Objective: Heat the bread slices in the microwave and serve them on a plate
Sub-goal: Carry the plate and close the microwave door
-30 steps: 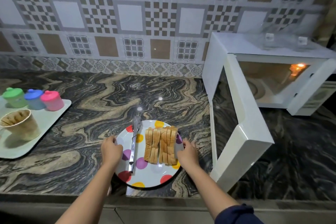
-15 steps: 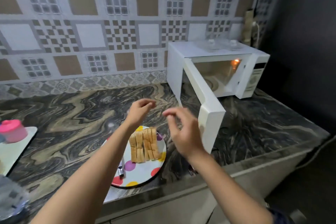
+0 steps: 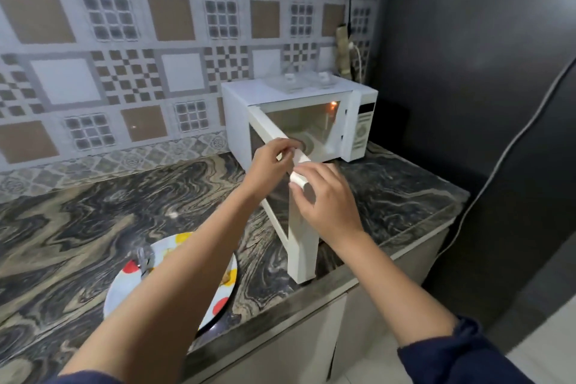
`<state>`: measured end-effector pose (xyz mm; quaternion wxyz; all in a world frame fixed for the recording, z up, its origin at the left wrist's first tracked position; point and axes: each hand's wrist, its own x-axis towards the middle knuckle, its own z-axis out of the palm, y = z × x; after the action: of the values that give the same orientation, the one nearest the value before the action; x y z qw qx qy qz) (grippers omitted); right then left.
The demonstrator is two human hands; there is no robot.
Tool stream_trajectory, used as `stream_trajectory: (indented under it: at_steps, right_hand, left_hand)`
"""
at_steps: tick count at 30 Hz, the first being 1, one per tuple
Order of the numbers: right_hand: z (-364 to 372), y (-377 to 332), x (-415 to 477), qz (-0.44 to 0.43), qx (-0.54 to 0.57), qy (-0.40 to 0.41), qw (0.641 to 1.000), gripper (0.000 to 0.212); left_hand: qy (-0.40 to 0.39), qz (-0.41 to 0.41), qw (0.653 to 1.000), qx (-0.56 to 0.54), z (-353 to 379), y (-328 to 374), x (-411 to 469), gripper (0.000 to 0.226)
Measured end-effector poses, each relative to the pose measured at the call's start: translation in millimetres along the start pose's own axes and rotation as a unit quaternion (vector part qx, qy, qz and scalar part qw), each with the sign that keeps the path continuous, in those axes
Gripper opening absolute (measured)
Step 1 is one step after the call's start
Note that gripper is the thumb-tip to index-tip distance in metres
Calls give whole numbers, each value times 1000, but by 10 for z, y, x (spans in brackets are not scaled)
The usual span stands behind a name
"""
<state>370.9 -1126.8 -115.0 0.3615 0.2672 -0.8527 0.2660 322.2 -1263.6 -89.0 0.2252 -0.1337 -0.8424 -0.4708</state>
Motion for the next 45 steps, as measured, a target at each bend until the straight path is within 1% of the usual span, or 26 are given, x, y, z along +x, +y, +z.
stream_trajectory:
  at_steps: [3,6,9,11,13,16,19,23,26,27,31,34,36,39,42,45]
  right_hand:
    - [-83,350,34,4,0,25,1000,31]
    - [-133,822,83,1,4,45,999,30]
    - [-168,1349,194,-1,26,45,999,30]
    - [-199,1700,326,17,45,22,999,29]
    - [-214,2028,504,46,60,-20,997,29]
    - [-167,2426,781,68,78,-67,992,31]
    - [-34,2717,992,76,92,-71,990,32]
    - [154,3026,1240,73,100,-69,990,32]
    - [313,3246,1449,58,91,-82,991,35]
    - [384,3329,1518,48,84,-89,991,37]
    - [709,3619,1753,20,64,-96,993,42]
    - [940,3743,1945,23,56,-104,993,46]
    - [1064,3796,2045,24,60,-104,992,48]
    - [1206,3878,2144,10,71,-77,994,47]
    - [1298,3975,2208,-30,63,-45,997,41]
    - [1325,4110,2242,-96,27,-53,994,42]
  left_hand:
    - [-6,37,998,57,233,25,142,23]
    - [-17,65,990,121,530,42,359,28]
    - [3,76,985,154,884,60,619,30]
    - [16,64,983,170,1155,93,822,32]
    - [19,43,978,204,1409,112,1048,34]
    - [25,-10,967,253,1666,32,1377,37]
    - [44,-34,960,275,1793,-83,1642,37]
    - [70,-23,949,306,1915,-148,1918,34]
    - [103,25,937,333,1999,-279,2124,22]
    - [114,30,933,339,2020,-357,2192,20]
    - [107,24,923,370,2058,-545,2442,37]
    - [103,43,903,415,2044,-738,2646,47]
    - [95,30,902,419,2039,-838,2741,49]
    - [103,43,901,419,2055,-938,2826,52]
    - [113,75,889,436,2070,-1039,2855,57]
    - [103,79,859,495,2186,-1166,2755,67]
